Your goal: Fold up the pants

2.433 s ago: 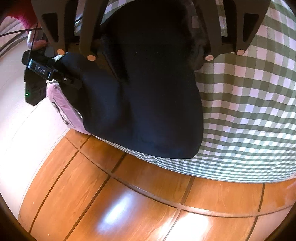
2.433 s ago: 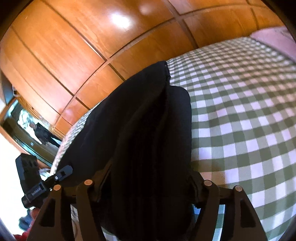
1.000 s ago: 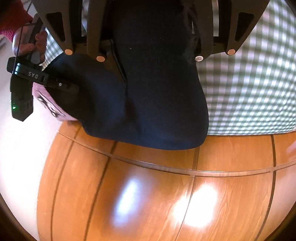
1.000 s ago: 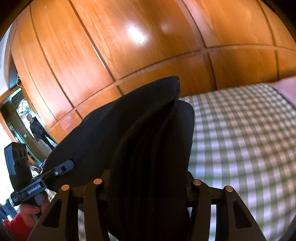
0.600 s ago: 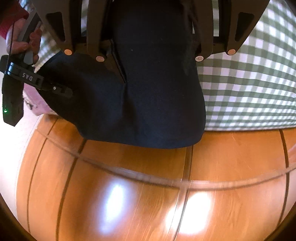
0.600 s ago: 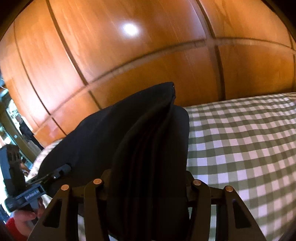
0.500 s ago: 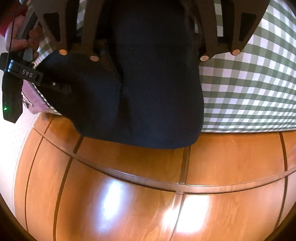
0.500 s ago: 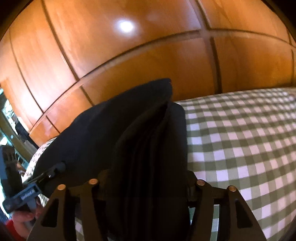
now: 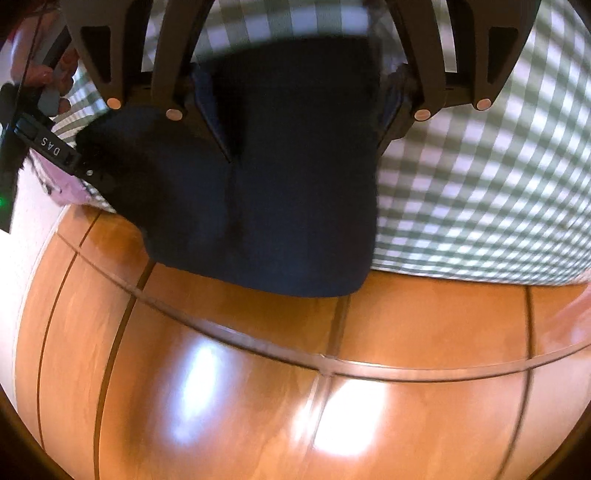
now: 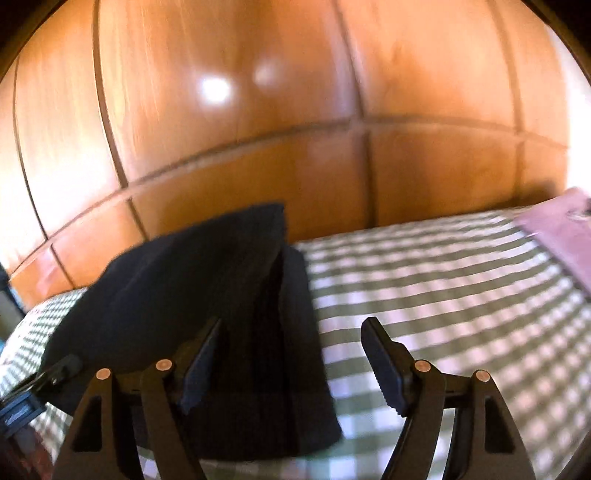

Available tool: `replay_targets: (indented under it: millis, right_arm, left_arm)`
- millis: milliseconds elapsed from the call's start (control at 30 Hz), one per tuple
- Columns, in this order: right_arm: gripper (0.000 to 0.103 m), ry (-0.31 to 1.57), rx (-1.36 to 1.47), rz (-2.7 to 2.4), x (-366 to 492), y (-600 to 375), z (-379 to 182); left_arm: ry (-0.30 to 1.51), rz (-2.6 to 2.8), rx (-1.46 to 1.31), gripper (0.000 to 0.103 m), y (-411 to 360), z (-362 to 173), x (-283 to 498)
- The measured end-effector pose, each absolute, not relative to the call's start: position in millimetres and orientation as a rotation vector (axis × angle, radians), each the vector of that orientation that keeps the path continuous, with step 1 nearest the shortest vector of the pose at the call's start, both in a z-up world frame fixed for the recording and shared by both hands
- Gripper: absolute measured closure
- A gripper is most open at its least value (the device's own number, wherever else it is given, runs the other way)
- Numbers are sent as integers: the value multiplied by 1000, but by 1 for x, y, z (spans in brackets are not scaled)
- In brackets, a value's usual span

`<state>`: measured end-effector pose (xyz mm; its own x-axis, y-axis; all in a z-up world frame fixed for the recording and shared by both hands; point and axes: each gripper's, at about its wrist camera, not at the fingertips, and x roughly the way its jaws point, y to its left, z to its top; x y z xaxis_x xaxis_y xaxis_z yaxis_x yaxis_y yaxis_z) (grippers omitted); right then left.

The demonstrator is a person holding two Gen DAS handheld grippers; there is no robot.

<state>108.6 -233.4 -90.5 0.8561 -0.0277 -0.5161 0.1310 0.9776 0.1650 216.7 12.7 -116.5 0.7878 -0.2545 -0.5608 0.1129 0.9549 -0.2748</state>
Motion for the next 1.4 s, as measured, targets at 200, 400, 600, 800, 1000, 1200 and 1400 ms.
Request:
replay_targets:
  millis: [200,400,600,800,1000,1200,1400]
  right_arm:
    - [63,477,60,78,82,-188,-70]
    - [74,657,-51,169,108,-156,-87]
    - [88,637,46,67,95,-188,-93]
    - [54,555,-19,62,54,-177,-90]
    - [41,548,-31,0,44,-170,-90]
    - [39,564,37,-20,26,-179,-93]
    - [38,578,72,-29,13,-183,-95]
  left_arm:
    - [608,-156,-205,31,14,-113,187]
    - [627,-120,-139,30,1,-113,189]
    - [641,-116,-137,30,2,-115,179]
    - [665,-62,-72,31,-10,-117,168]
    - [658,-12,-9,31,-20,-114,153]
    - [665,4,-4,31,-23,-110,136]
    - [711,12,-42,31,-20,-110,120]
